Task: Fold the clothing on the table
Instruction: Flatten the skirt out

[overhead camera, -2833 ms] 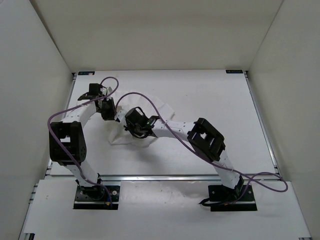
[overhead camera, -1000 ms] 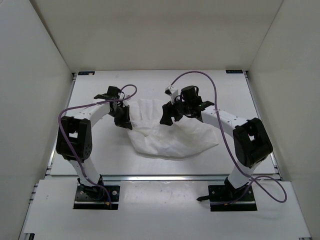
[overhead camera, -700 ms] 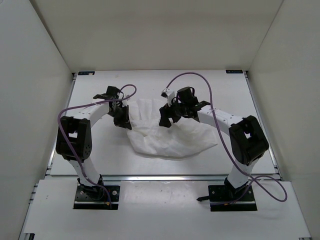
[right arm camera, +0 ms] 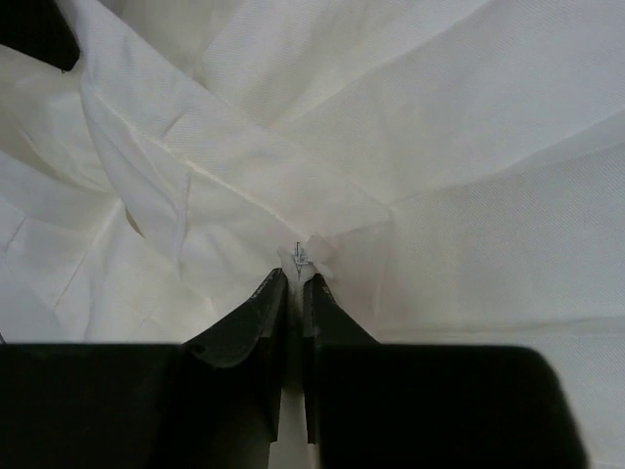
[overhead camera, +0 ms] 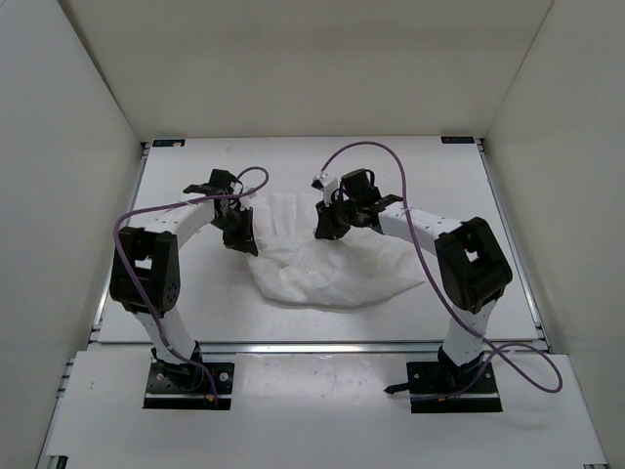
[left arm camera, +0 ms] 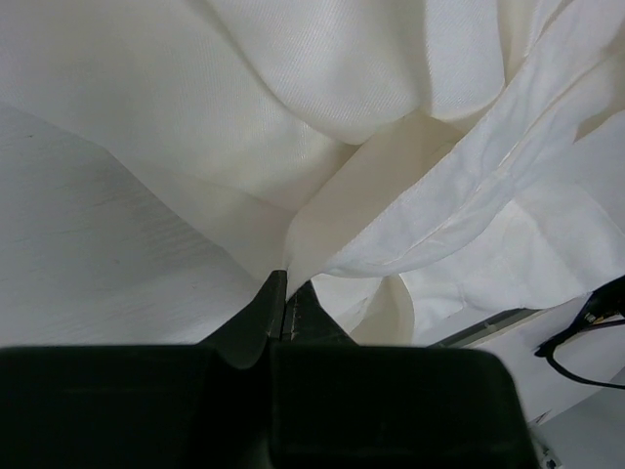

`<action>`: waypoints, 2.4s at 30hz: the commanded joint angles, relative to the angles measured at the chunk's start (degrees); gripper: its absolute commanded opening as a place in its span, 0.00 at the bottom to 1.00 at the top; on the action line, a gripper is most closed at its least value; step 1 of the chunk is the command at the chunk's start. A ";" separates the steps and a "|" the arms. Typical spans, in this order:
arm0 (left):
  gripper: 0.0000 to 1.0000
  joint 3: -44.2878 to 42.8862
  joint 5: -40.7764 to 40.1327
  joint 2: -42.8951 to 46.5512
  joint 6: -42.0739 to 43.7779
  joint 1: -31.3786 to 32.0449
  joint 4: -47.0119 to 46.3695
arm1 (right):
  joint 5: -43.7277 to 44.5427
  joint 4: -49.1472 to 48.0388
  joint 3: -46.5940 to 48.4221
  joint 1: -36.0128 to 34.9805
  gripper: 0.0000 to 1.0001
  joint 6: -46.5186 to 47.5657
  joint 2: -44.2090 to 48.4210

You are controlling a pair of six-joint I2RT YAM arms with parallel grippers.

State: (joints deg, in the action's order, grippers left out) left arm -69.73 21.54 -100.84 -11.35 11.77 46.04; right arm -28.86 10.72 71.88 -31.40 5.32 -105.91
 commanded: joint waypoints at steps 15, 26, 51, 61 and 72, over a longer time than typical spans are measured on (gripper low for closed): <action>0.00 -38.50 -9.39 -6.54 1.08 -4.04 7.12 | -6.46 -3.34 22.83 23.11 0.00 -11.38 16.61; 0.00 -36.38 -17.06 9.67 -3.50 -3.60 -14.83 | -1.81 -2.45 11.70 27.35 0.00 -7.15 29.58; 0.00 14.97 -18.64 21.82 -2.36 10.20 -3.77 | -0.05 -1.85 -30.23 10.59 0.44 -24.21 40.26; 0.00 19.46 -20.66 28.50 -2.27 10.11 -2.27 | -0.59 6.85 -20.74 1.18 0.54 -23.43 24.27; 0.00 20.08 -20.57 29.64 -1.74 9.50 -2.97 | 2.67 16.96 -13.70 -6.30 0.63 -19.65 11.96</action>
State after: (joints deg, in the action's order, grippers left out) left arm -49.23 1.43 -73.80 -13.50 21.78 43.48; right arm -27.42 24.21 56.62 -36.56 -16.19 -92.66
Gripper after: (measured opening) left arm 0.029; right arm 0.625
